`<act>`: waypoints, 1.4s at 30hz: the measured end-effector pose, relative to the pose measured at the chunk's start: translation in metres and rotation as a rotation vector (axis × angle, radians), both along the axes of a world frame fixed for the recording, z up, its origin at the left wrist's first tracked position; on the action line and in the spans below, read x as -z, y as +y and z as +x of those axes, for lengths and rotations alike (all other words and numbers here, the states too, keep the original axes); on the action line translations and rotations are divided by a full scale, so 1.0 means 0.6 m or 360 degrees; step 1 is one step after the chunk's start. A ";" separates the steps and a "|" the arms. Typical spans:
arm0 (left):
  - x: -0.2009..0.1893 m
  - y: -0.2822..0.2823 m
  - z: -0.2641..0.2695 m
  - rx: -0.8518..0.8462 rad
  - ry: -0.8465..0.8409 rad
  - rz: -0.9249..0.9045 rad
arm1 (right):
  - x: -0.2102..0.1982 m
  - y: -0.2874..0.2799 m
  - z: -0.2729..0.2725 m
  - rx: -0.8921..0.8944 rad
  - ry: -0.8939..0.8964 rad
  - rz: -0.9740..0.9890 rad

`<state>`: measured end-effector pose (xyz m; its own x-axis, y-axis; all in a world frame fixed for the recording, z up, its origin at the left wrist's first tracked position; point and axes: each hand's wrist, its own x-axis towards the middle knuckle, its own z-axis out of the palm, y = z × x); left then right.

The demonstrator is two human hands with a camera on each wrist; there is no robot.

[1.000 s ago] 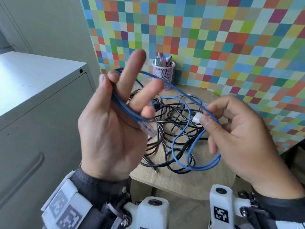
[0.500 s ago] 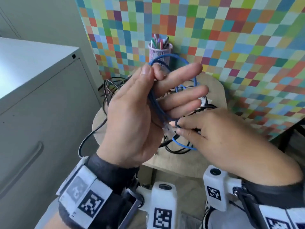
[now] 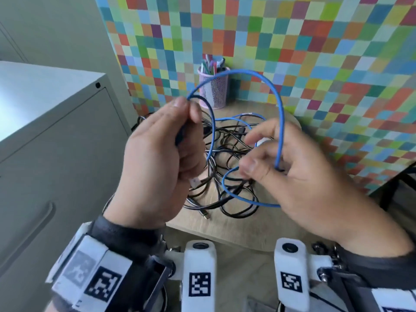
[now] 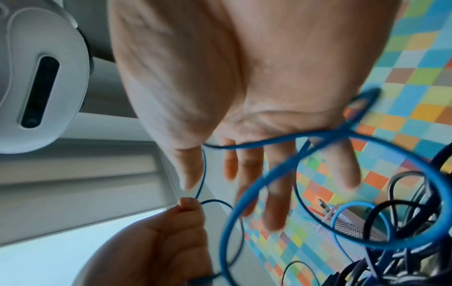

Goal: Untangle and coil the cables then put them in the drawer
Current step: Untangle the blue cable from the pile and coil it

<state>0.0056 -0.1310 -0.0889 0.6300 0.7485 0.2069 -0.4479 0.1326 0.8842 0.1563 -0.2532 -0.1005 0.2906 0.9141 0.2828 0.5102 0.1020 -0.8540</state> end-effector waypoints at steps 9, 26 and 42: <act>0.008 0.002 -0.001 -0.0052 0.0219 0.0055 | -0.018 0.001 0.008 0.0254 0.0234 0.0963; 0.004 -0.022 0.012 0.0235 -0.0407 -0.0078 | 0.017 0.013 -0.032 0.0062 -0.1118 -0.0329; 0.010 -0.036 0.012 0.0055 0.1062 0.1224 | -0.048 -0.028 -0.011 0.0195 -0.0534 0.0040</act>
<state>0.0126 -0.1524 -0.0952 0.8114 0.5404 0.2227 0.1614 -0.5734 0.8032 0.1498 -0.2700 -0.0715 0.2848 0.8698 0.4029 0.7717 0.0413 -0.6347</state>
